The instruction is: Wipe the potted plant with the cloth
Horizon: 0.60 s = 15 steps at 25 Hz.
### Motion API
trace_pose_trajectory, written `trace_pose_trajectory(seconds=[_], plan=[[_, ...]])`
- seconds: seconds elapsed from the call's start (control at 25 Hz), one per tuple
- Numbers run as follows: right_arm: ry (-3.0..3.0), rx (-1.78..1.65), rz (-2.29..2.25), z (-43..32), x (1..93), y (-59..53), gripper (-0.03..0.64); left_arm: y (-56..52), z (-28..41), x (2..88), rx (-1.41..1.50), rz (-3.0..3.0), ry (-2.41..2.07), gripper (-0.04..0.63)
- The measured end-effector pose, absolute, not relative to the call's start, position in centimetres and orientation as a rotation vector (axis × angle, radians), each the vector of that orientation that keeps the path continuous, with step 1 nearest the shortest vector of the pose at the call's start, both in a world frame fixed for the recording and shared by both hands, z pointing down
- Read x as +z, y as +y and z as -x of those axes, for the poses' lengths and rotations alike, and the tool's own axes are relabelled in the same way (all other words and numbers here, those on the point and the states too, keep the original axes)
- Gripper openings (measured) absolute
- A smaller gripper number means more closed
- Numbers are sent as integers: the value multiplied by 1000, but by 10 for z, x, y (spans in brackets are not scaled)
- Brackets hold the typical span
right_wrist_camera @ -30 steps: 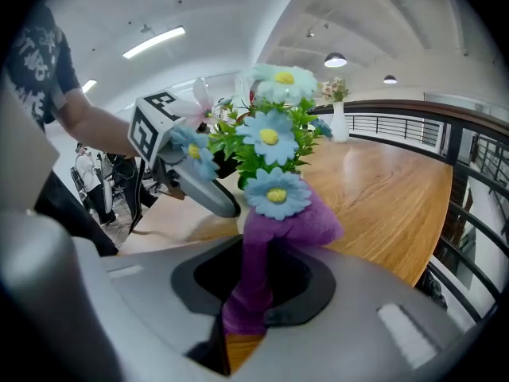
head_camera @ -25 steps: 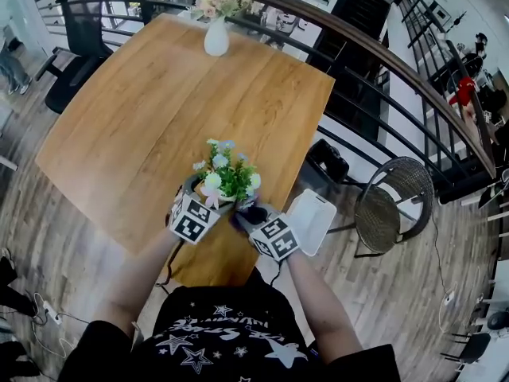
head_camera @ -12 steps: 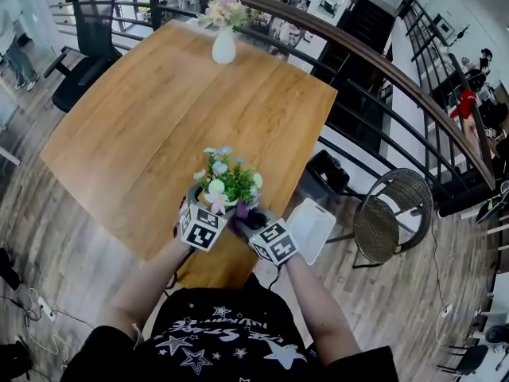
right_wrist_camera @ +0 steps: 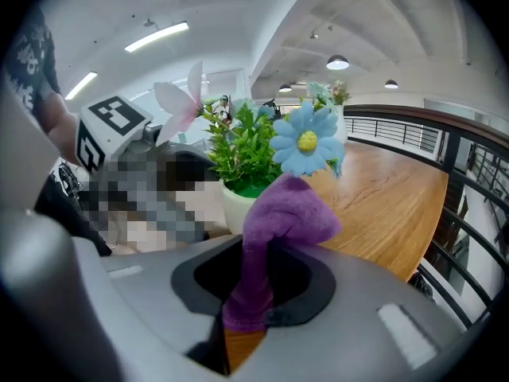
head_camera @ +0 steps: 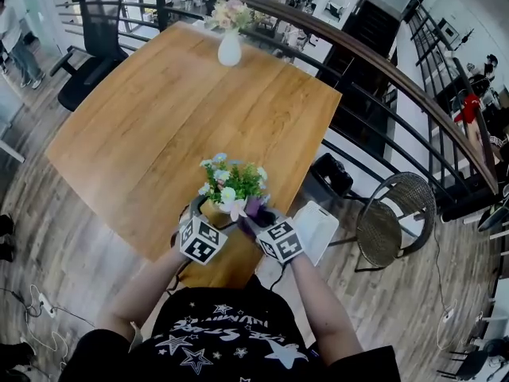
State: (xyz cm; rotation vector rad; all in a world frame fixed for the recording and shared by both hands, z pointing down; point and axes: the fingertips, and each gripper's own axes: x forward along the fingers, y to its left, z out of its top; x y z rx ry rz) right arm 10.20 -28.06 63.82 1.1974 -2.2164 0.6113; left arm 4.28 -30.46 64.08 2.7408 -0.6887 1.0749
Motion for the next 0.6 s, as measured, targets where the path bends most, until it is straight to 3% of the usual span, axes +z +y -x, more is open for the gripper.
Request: trace_pose_trajectory(seconds=[0.4, 0.6], plan=[[-2148, 614, -1328, -127, 638, -301, 81, -263, -44, 636, 1030, -2770, -499, 485], [-2138, 610, -1325, -125, 638, -303, 81, -266, -25, 638, 1065, -2816, -613, 485]])
